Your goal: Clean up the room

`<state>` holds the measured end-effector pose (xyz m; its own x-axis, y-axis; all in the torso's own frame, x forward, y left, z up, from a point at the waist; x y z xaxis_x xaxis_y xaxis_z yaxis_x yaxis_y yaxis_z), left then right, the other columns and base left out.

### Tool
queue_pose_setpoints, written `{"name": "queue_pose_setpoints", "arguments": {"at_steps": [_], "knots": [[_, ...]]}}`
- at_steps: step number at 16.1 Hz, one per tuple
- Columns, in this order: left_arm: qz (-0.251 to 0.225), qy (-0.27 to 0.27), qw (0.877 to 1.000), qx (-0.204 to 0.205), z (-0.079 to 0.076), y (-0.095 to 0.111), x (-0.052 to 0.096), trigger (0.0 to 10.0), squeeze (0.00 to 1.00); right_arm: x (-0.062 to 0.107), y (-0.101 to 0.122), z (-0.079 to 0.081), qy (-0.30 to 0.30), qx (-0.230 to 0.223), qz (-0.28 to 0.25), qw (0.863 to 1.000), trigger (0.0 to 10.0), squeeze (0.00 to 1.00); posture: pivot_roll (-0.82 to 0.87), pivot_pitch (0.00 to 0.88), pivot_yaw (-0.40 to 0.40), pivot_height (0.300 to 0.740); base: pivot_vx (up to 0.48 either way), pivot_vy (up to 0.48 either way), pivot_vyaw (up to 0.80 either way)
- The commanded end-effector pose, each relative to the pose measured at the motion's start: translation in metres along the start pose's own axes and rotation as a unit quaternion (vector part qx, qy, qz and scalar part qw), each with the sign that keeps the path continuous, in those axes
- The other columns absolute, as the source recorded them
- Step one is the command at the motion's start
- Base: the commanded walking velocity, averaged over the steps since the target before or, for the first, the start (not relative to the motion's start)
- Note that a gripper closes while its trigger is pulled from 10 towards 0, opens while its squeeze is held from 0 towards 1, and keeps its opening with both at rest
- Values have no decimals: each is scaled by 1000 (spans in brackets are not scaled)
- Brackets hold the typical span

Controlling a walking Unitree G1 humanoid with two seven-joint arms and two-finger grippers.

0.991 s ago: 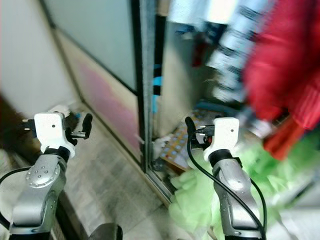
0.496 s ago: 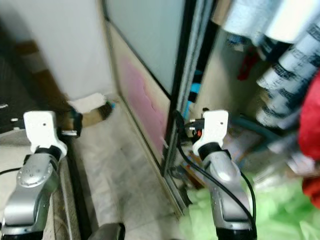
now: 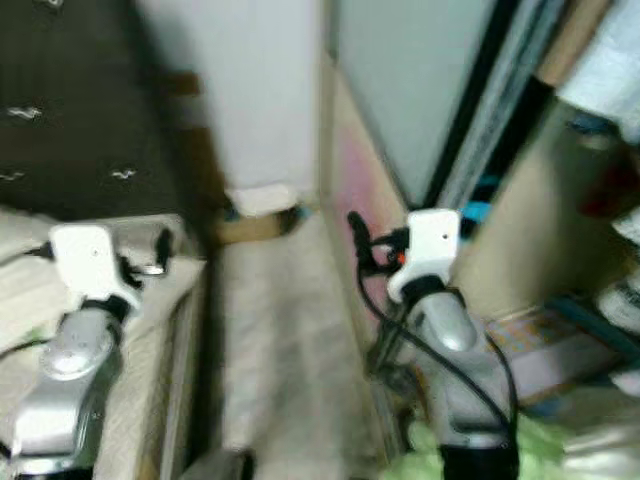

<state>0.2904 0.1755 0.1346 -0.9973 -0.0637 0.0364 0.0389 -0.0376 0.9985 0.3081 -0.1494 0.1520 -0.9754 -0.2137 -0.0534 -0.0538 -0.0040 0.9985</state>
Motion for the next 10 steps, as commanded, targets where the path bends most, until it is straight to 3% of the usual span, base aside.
{"name": "queue_pose_setpoints", "arguments": {"at_steps": [1,4,7,10], "knots": [[-11,7,1000,-9,4,5,0,10000,0,-2,3,2,5,-4,-7,1000,10000,0,26,0,-54,740,0,0,800],[-15,5,1000,-26,0,6,0,10000,0,-3,3,2,7,-2,-8,1000,10000,0,28,0,-54,740,0,0,800],[-21,-7,1000,-7,-2,7,0,10000,0,-5,4,2,9,-1,-10,1000,10000,0,32,0,-56,740,0,0,800],[-24,-11,999,-18,-4,8,0,10000,0,-8,7,6,22,5,-19,1000,10000,0,35,0,-56,740,0,0,800]]}}
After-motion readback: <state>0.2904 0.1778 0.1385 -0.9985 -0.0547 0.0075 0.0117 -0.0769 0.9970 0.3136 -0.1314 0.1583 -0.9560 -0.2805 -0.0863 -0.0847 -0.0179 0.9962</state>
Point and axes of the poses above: a point about 5 cm out from each wrist's last joint towards the gripper, its own x axis pointing back from the gripper into the wrist, its own y axis along the axis of the wrist's last joint, z = x × y, the point moved 4 cm from there along -x, pointing out of the wrist towards the gripper, and after that the axes turned 1 degree about x, right-handed, at the moved point
